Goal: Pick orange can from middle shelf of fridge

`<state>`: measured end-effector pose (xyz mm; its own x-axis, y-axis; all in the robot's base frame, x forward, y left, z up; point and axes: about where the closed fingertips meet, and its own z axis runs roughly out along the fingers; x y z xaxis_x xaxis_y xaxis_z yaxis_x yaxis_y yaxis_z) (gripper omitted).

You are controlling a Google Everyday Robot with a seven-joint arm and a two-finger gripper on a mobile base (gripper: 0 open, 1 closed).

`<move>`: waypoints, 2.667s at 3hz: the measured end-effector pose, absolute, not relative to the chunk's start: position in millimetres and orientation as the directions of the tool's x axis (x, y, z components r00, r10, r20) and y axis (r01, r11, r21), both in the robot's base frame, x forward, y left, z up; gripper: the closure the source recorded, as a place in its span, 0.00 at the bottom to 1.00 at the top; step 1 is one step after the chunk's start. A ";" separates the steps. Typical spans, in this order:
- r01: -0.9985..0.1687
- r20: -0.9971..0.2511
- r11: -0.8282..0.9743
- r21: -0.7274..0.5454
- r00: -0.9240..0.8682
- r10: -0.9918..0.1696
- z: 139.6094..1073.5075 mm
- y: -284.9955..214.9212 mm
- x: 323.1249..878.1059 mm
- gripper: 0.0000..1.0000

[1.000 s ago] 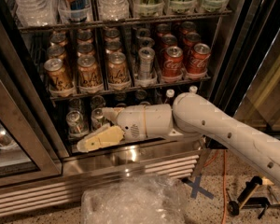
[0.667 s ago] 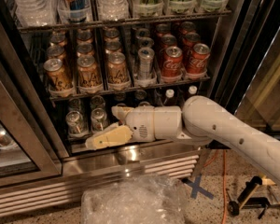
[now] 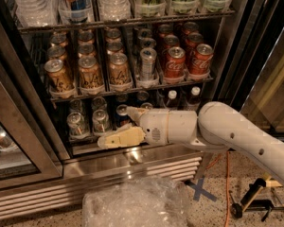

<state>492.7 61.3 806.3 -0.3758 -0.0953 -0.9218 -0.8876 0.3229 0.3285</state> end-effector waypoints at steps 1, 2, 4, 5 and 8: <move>-0.858 -0.921 0.416 0.302 -0.376 -0.106 806.1 41.5 494.3 0.00; -0.837 -0.921 0.469 0.282 -0.374 -0.113 807.1 30.1 495.3 0.00; -0.775 -0.915 0.599 0.201 -0.367 -0.168 803.9 15.0 488.0 0.00; -0.755 -0.927 0.637 0.155 -0.334 -0.171 814.8 14.8 496.5 0.00; -0.687 -0.939 0.726 0.039 -0.274 -0.209 820.2 11.6 509.2 0.00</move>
Offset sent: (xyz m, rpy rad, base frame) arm 0.0048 -0.0504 0.0020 -0.1137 -0.0276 -0.2163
